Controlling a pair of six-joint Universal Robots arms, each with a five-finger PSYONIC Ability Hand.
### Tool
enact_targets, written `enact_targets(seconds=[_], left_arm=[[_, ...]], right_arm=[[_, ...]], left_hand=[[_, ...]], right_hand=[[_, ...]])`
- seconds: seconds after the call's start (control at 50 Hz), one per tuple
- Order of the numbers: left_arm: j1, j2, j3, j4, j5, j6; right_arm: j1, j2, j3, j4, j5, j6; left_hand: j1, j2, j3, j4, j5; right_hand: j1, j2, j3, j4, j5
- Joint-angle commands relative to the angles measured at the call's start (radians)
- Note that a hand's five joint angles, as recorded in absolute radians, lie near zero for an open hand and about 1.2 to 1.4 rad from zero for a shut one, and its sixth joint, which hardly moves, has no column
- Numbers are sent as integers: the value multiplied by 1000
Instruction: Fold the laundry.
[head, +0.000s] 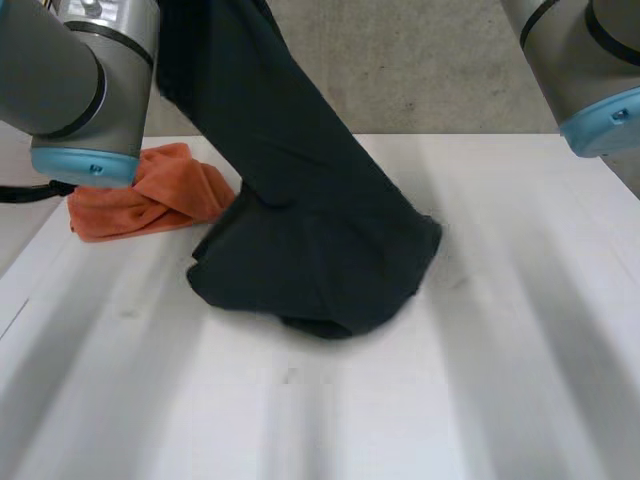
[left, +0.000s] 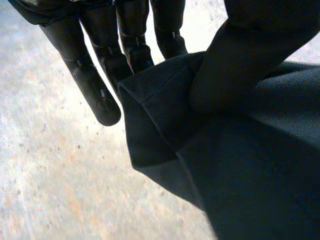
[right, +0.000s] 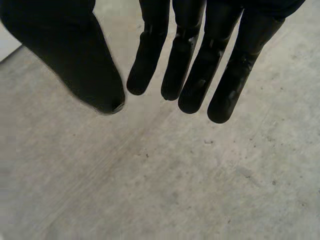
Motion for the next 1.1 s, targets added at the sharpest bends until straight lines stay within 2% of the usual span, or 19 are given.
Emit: enact_targets(seconds=[0.02, 0.04, 0.12, 0.2, 0.3, 0.52, 0.54, 0.58, 0.6, 0.62, 0.68, 0.74, 0.78, 0.88, 0.96, 0.98, 1.0, 1.06, 1.1], left_arm=[[-55, 131, -278, 21, 12, 29], [-55, 145, -306, 26, 18, 38], [-61, 217, -427, 47, 78, 83], [-81, 294, -518, 43, 135, 112], [-90, 363, -612, 50, 159, 124], [-91, 367, -632, 50, 153, 124], [-91, 367, -630, 50, 153, 124], [-91, 366, -624, 50, 153, 124], [-91, 366, -622, 50, 153, 126], [-91, 364, -619, 50, 153, 124], [-91, 360, -606, 50, 153, 124], [-88, 351, -593, 50, 152, 124], [-84, 337, -586, 50, 150, 124], [-79, 305, -572, 50, 147, 123], [-79, 285, -572, 50, 148, 123], [-79, 281, -572, 50, 148, 123], [-79, 277, -572, 50, 148, 123], [-79, 263, -569, 50, 148, 124], [-79, 258, -566, 50, 148, 124]], right_arm=[[-7, -36, 265, 80, -80, -5], [-12, -31, 283, 84, -91, -5], [-47, 10, 332, 119, -141, -5], [-58, 67, 336, 231, -207, -5], [-54, 148, 348, 387, -287, -35], [-46, 279, 411, 420, -276, -150], [-46, 283, 408, 416, -272, -155], [-46, 283, 402, 398, -252, -155], [-50, 274, 401, 362, -218, -149], [-56, 266, 406, 337, -197, -143], [-57, 212, 450, 245, -96, -124], [-57, 127, 532, 226, -56, -130], [-57, 15, 625, 231, -55, -143], [-50, -146, 841, 346, -118, -244], [-34, -194, 1013, 490, -221, -331], [-8, -215, 1067, 524, -279, -342], [11, -226, 1088, 530, -310, -342], [54, -266, 1130, 527, -374, -342], [54, -277, 1123, 513, -373, -336]], left_hand=[[265, 199, 207, 196, 231], [265, 199, 207, 196, 231], [265, 199, 207, 196, 231], [265, 199, 207, 196, 231], [265, 199, 207, 196, 231], [265, 199, 207, 196, 231], [265, 199, 207, 196, 231], [265, 199, 207, 196, 231], [265, 199, 207, 196, 231], [265, 199, 207, 196, 231], [265, 199, 207, 196, 231], [265, 199, 207, 196, 231], [265, 199, 207, 196, 231], [265, 199, 207, 196, 231], [265, 199, 207, 196, 231], [265, 199, 207, 196, 231], [265, 199, 207, 196, 231], [265, 199, 207, 196, 231], [265, 199, 207, 196, 231]], right_hand=[[-609, -752, -759, -760, -773], [-693, -837, -844, -845, -857], [-693, -837, -844, -845, -857], [-693, -837, -844, -845, -857], [-693, -837, -844, -845, -857], [-693, -837, -843, -844, -857], [-526, -670, -677, -678, -690], [-22, -166, -173, -174, -186], [518, 374, 368, 367, 354], [528, 385, 378, 377, 364], [529, 385, 378, 377, 365], [529, 385, 378, 377, 365], [529, 385, 378, 377, 365], [529, 385, 378, 377, 365], [529, 385, 378, 377, 365], [529, 385, 378, 377, 365], [390, 246, 240, 239, 226], [-369, -513, -520, -521, -533], [-430, -574, -581, -582, -594]])
